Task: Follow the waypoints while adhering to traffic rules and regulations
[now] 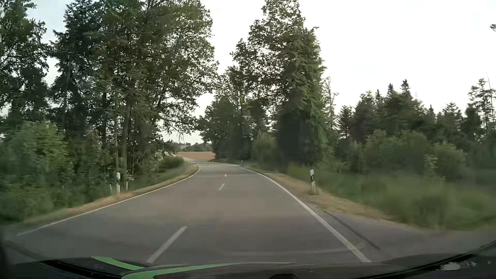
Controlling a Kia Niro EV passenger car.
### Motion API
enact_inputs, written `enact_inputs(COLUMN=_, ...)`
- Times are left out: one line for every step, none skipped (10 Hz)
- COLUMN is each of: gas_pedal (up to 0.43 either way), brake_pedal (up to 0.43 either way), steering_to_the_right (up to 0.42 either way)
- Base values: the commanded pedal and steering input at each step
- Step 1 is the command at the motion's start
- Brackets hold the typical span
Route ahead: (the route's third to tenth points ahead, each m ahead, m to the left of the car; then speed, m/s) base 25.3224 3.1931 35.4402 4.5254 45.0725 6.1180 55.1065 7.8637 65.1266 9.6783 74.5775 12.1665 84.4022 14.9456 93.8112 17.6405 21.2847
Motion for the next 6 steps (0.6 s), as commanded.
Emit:
enact_inputs(gas_pedal=0.067, brake_pedal=0.000, steering_to_the_right=-0.021)
enact_inputs(gas_pedal=0.067, brake_pedal=0.000, steering_to_the_right=-0.022)
enact_inputs(gas_pedal=0.079, brake_pedal=0.000, steering_to_the_right=-0.022)
enact_inputs(gas_pedal=0.079, brake_pedal=0.000, steering_to_the_right=-0.022)
enact_inputs(gas_pedal=0.079, brake_pedal=0.000, steering_to_the_right=-0.024)
enact_inputs(gas_pedal=0.079, brake_pedal=0.000, steering_to_the_right=-0.024)
